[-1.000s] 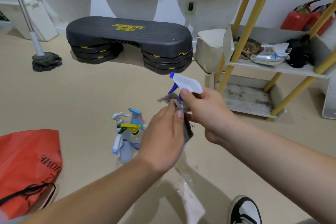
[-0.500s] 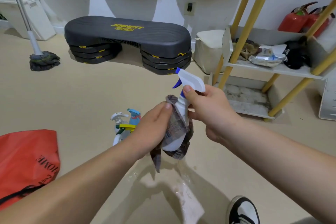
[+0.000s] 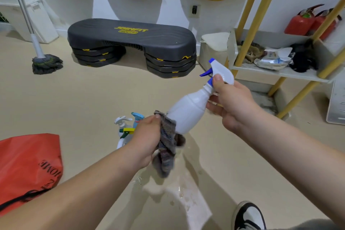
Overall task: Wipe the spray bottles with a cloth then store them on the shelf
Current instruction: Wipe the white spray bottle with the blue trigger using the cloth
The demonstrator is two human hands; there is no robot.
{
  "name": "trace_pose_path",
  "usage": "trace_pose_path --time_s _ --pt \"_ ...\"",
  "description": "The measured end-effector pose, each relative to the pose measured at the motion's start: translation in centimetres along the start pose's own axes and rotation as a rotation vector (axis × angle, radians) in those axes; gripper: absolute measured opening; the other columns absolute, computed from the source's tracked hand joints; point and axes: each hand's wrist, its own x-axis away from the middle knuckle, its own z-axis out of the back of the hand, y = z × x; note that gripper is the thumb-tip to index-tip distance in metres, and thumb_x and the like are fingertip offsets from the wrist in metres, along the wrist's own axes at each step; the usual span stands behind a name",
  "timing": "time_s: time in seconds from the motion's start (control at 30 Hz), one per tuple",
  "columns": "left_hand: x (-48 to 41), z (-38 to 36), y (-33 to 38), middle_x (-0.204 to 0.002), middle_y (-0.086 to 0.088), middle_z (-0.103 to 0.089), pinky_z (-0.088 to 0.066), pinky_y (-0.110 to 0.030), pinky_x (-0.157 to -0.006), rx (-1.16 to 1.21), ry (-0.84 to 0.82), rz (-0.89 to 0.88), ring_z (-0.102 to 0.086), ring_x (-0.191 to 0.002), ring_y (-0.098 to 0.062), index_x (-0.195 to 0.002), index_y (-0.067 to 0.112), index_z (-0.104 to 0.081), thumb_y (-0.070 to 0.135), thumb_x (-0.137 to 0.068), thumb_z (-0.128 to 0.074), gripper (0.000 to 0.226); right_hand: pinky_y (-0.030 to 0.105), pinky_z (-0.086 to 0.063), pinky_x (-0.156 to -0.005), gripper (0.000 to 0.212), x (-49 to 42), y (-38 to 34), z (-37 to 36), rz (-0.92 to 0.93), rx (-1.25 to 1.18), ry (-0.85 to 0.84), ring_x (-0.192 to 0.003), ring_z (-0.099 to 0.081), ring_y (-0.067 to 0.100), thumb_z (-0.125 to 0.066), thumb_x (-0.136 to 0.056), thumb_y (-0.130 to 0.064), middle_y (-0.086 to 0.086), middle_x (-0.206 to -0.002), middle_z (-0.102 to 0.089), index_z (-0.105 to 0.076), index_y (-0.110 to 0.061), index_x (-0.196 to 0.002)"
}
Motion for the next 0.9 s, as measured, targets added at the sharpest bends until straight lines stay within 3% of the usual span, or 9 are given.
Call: trace_pose_path --time_s 0.07,0.17,0.3,0.4,0.47,0.53,0.63,0.77,0.9 --pt "-0.4 0.2 0.3 -0.111 -0.007 -0.079 -0.061 -0.036 -0.089 0.112 0.052 0.030 -0.075 -0.100 -0.023 -0.115 0.016 -0.070 0.033 -0.113 -0.038 0.036 0.027 -0.059 -0.059 0.012 -0.1 -0.2 0.3 -0.025 -0.026 -0.008 -0.083 -0.070 0.019 -0.059 -0.105 -0.031 0.001 -0.105 -0.073 -0.067 -0.023 -0.110" --pt "-0.7 0.3 1.7 -0.092 -0.006 -0.075 -0.054 -0.021 -0.053 0.160 0.144 -0.013 -0.070 -0.071 -0.016 -0.106 0.012 -0.068 0.031 -0.114 -0.036 0.038 0.031 -0.061 -0.065 0.010 -0.2 0.1 0.4 -0.026 -0.025 -0.009 -0.083 -0.070 0.020 -0.060 -0.105 -0.031 0.000 -0.104 -0.073 -0.066 -0.023 -0.108" --pt "0.4 -0.2 2.5 -0.096 -0.004 -0.075 -0.058 -0.030 -0.077 -0.066 0.169 -0.181 -0.070 -0.087 -0.021 -0.105 0.012 -0.068 0.035 -0.113 -0.035 0.040 0.035 -0.063 -0.077 0.008 -0.2 0.3 0.5 -0.017 -0.019 -0.009 -0.087 -0.070 0.021 -0.061 -0.105 -0.030 0.001 -0.107 -0.072 -0.066 -0.025 -0.107" --pt "3.1 -1.3 2.8 -0.074 0.006 -0.059 -0.042 -0.024 -0.061 -0.449 0.117 -0.618 -0.054 -0.069 -0.014 -0.089 0.015 -0.059 0.031 -0.112 -0.036 0.036 0.037 -0.063 -0.081 0.007 -0.2 0.4 0.5 -0.020 -0.015 -0.011 -0.088 -0.071 0.021 -0.060 -0.105 -0.029 0.001 -0.107 -0.073 -0.066 -0.026 -0.103" --pt "3.5 -1.7 2.2 -0.086 0.010 -0.056 -0.042 -0.031 -0.070 -0.675 0.007 -0.940 -0.053 -0.082 -0.013 -0.089 0.021 -0.058 0.033 -0.110 -0.039 0.031 0.037 -0.063 -0.081 0.008 -0.1 0.6 0.4 -0.019 -0.003 -0.023 -0.089 -0.072 0.022 -0.060 -0.105 -0.028 0.002 -0.106 -0.074 -0.067 -0.025 -0.103" --pt "2.5 -1.6 1.4 -0.109 0.010 -0.056 -0.048 -0.036 -0.081 -0.835 -0.022 -1.070 -0.057 -0.102 -0.016 -0.102 0.028 -0.067 0.041 -0.106 -0.044 0.027 0.037 -0.064 -0.079 0.012 0.0 0.9 0.2 -0.015 0.020 -0.053 -0.088 -0.073 0.022 -0.060 -0.105 -0.027 0.003 -0.107 -0.076 -0.069 -0.021 -0.110" --pt "1.7 -1.0 1.7 -0.120 0.013 -0.053 -0.049 -0.038 -0.101 -0.646 0.032 -0.895 -0.056 -0.118 -0.013 -0.118 0.039 -0.068 0.049 -0.096 -0.058 0.027 0.033 -0.064 -0.071 0.017 0.3 0.9 0.0 -0.014 0.025 -0.087 -0.083 -0.072 0.020 -0.061 -0.105 -0.026 0.002 -0.106 -0.076 -0.069 -0.019 -0.117" --pt "1.5 -0.6 2.1 -0.155 0.019 -0.037 -0.029 -0.031 -0.120 -0.545 -0.041 -0.577 -0.034 -0.146 -0.003 -0.150 0.050 -0.040 0.078 -0.079 -0.054 0.077 0.028 -0.062 -0.061 0.011 0.7 0.4 -0.3 -0.011 0.015 -0.111 -0.077 -0.072 0.017 -0.062 -0.104 -0.028 0.002 -0.101 -0.075 -0.069 -0.021 -0.109" --pt "2.7 -0.8 2.7 -0.146 0.026 -0.054 -0.041 -0.023 -0.111 -0.376 -0.214 -0.390 -0.052 -0.131 0.008 -0.155 0.045 -0.040 0.072 -0.093 -0.055 0.070 0.030 -0.063 -0.063 0.010 1.0 0.6 -0.5 -0.023 0.025 -0.133 -0.080 -0.073 0.019 -0.062 -0.104 -0.028 0.005 -0.104 -0.076 -0.069 -0.022 -0.105"
